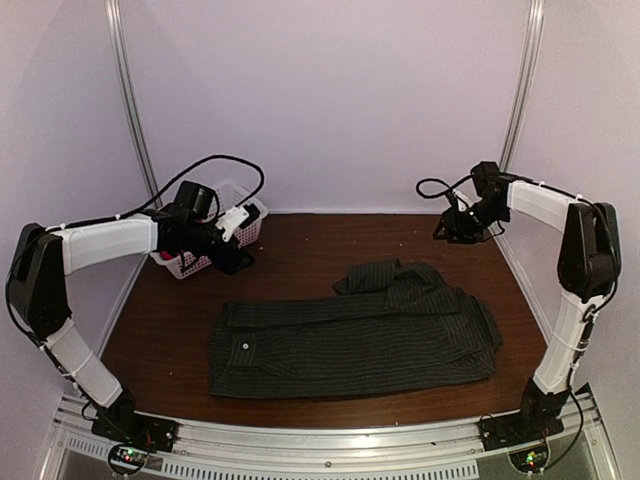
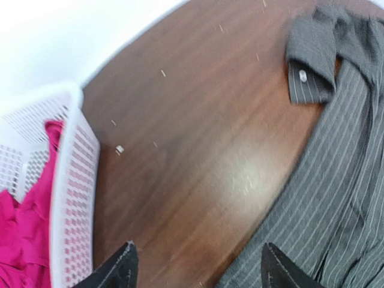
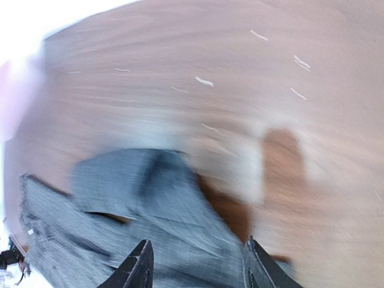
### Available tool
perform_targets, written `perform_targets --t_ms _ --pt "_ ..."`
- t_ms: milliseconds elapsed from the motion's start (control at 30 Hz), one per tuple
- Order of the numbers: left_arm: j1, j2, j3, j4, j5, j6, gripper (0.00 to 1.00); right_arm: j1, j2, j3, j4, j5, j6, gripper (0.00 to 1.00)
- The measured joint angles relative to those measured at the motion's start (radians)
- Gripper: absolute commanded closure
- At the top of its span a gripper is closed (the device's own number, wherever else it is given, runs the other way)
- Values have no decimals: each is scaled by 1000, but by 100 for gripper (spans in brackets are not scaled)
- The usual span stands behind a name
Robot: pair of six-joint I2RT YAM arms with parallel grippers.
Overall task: Fold and stack the mixed laundry pile
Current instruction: Adjust the rectangle-folded T-shirt at the center of the board, then pick up the rectangle-folded T-shirt from the center of the board.
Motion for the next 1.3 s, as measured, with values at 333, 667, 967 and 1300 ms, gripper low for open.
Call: perform_targets --t_ms 333,667,967,1300 --pt "0 -41 9 70 7 -77 20 257 173 145 -3 -114 -8 37" --pt "0 -42 9 69 11 -71 18 272 298 145 -31 -126 -7 30" --pt "0 -41 9 59 11 -47 18 270 328 129 14 -169 -10 26" --pt "0 -41 9 54 11 -24 17 267 326 153 -16 -32 50 22"
